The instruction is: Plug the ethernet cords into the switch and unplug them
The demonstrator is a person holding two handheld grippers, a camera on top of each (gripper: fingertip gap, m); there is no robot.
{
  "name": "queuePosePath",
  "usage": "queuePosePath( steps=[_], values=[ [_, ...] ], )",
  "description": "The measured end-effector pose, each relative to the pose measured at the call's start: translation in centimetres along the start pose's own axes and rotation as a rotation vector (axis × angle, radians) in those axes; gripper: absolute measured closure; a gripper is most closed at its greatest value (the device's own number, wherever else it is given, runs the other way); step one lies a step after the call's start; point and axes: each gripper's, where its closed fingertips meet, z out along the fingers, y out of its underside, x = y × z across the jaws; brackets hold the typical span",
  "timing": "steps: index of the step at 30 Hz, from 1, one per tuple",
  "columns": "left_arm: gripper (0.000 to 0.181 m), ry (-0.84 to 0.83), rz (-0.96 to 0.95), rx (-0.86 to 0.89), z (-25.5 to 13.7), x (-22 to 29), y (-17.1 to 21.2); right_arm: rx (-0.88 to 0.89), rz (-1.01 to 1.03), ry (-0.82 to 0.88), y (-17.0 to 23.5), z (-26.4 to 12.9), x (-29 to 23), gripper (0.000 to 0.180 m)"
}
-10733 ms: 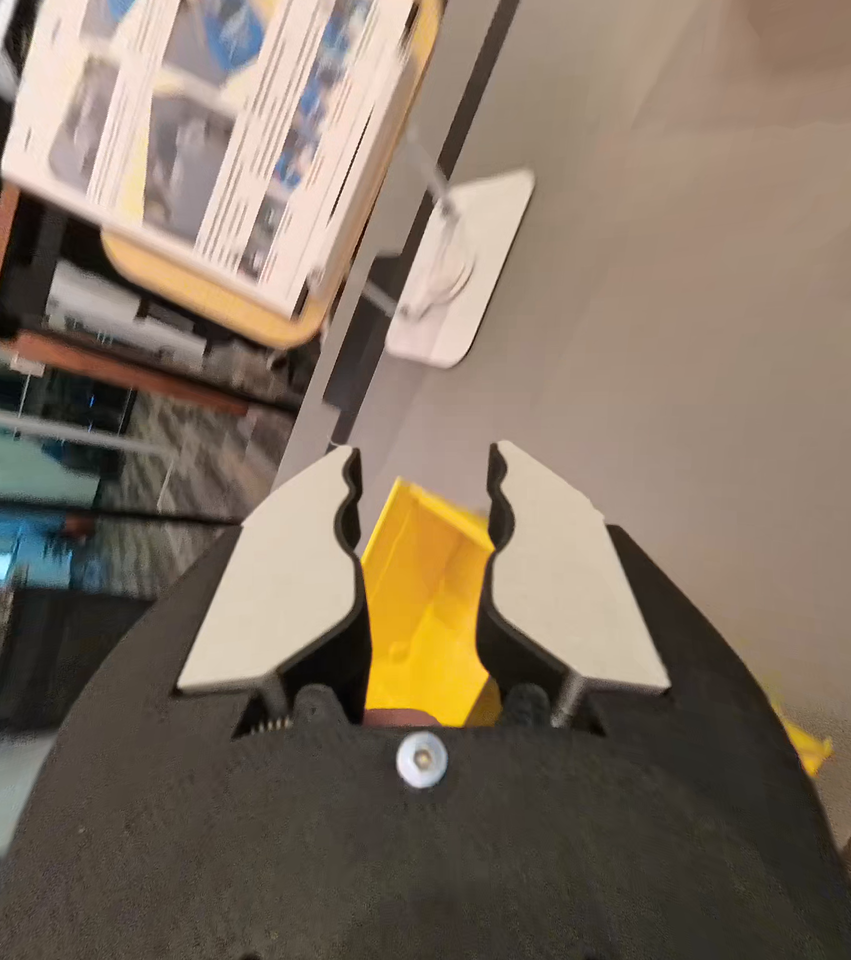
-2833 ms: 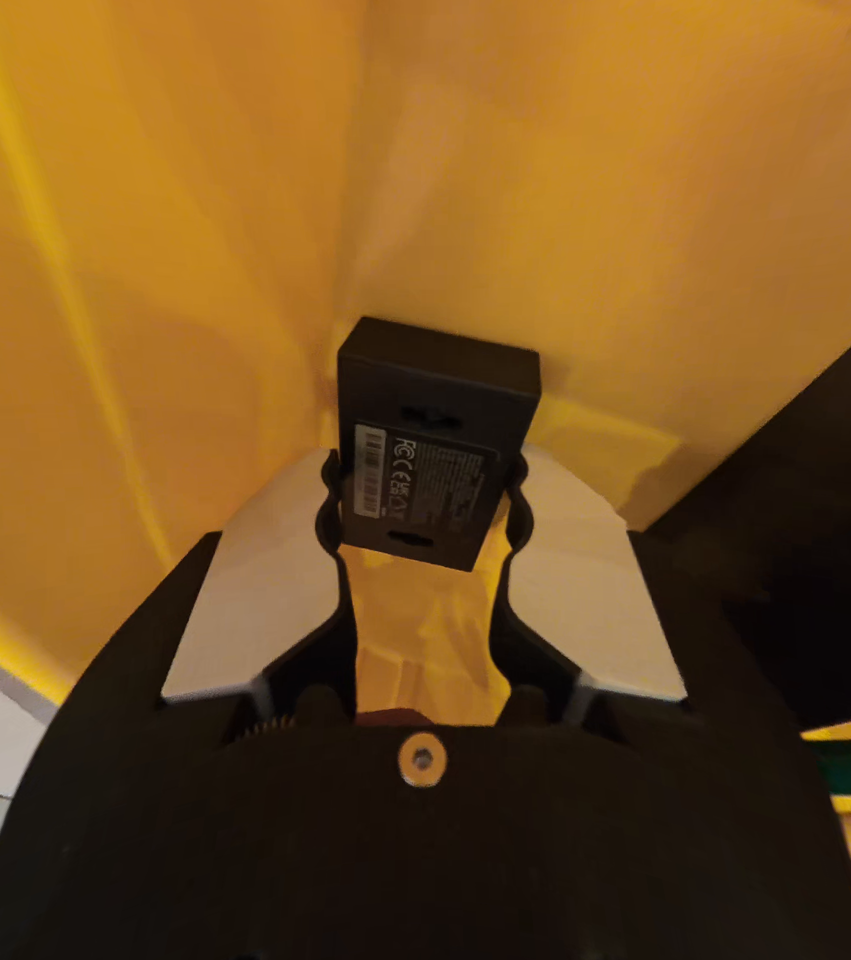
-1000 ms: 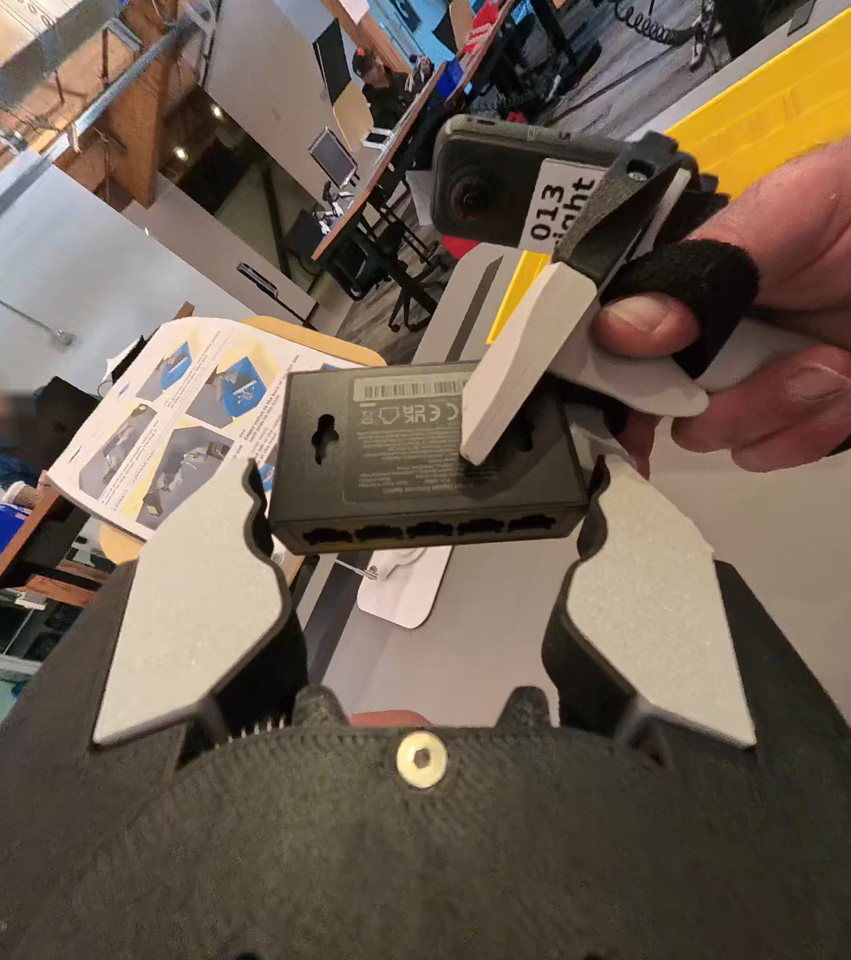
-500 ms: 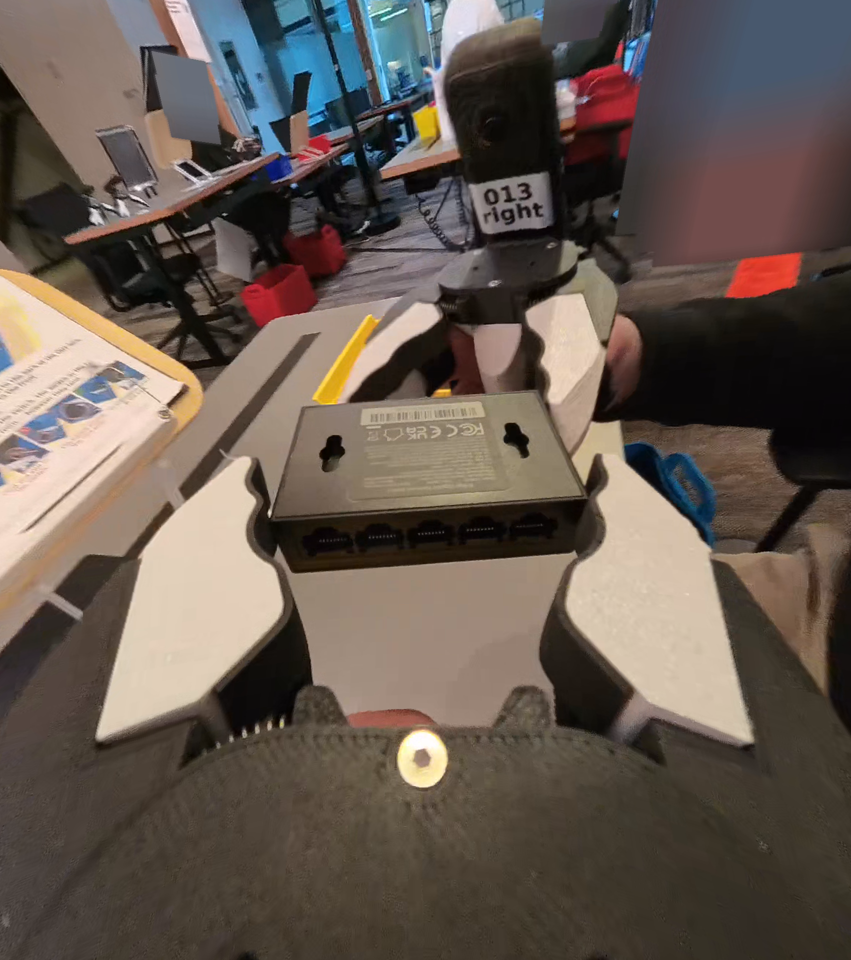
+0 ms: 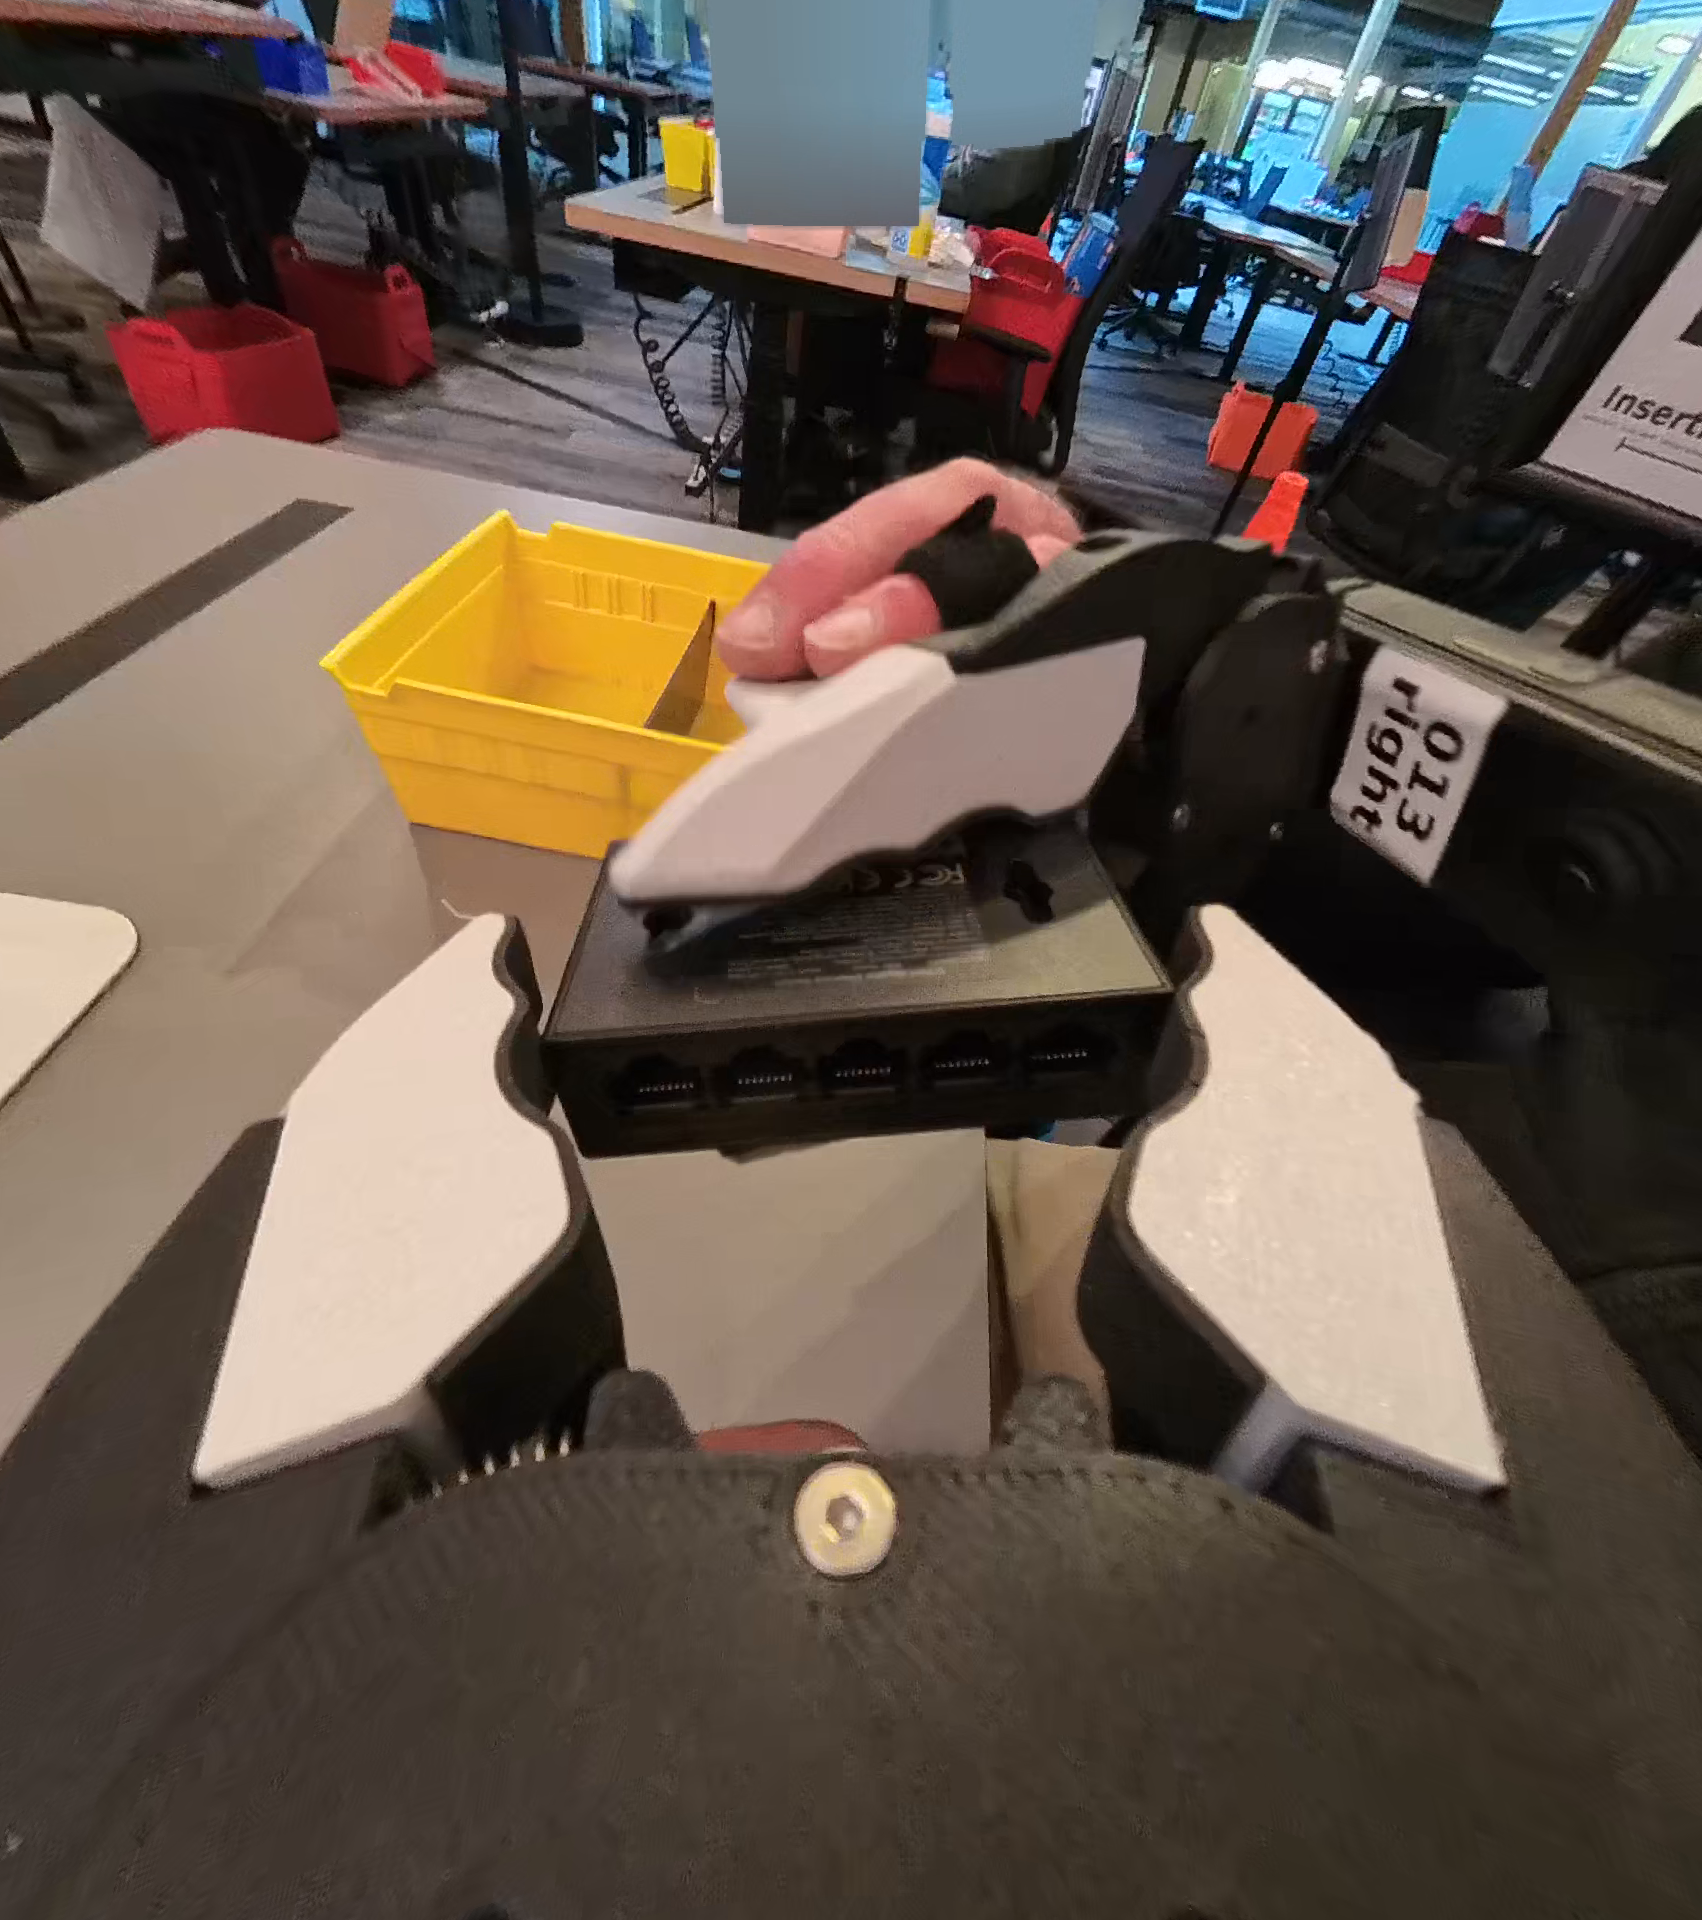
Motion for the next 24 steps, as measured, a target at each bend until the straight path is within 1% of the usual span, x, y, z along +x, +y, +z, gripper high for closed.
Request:
queuePosePath(
  steps=[2, 4, 10, 12, 15, 16, 17, 18, 19, 24],
  values=[
    [0.069, 0.001, -0.034, 0.012, 0.1, 0.1, -0.1, 0.013, -0.018, 0.016, -0.4, 0.1, -0.3, 0.129],
    [0.069, -0.031, -0.046, 0.002, 0.0, -0.3, 0.2, -0.04, -0.009, 0.01, 0.4, 0.3, -0.4, 0.13],
    [0.069, 0.004, -0.08, 0.0, 0.1, -0.1, 0.4, -0.038, 0.002, -0.02, 0.4, 0.2, -0.8, 0.132],
    [0.069, 0.003, -0.083, 0.028, 0.1, -0.1, 0.0, -0.03, 0.029, -0.028, 0.1, 0.1, -0.7, 0.131],
    [0.069, -0.036, -0.062, 0.039, 0.0, -0.3, -0.4, -0.039, 0.049, -0.037, 0.2, 0.0, -0.6, 0.128],
    [0.069, -0.081, -0.052, 0.042, -0.1, -0.8, -0.4, -0.039, 0.05, -0.047, 0.1, -0.1, -0.7, 0.124],
    [0.069, -0.077, -0.059, 0.051, -0.1, -0.9, -0.5, -0.03, 0.04, -0.049, -0.1, -0.3, -0.7, 0.12],
    [0.069, -0.044, -0.083, 0.057, -0.1, -0.6, -0.5, -0.027, 0.023, -0.04, -0.4, -0.5, -0.7, 0.121],
    [0.069, -0.045, -0.1, 0.061, 0.0, -0.7, -0.4, -0.042, 0.015, -0.036, -0.4, -0.4, -0.6, 0.125],
    [0.069, -0.113, -0.113, 0.102, 0.2, -1.4, -0.5, -0.14, 0.06, -0.009, 0.9, 0.2, -0.4, 0.132]
  ],
)
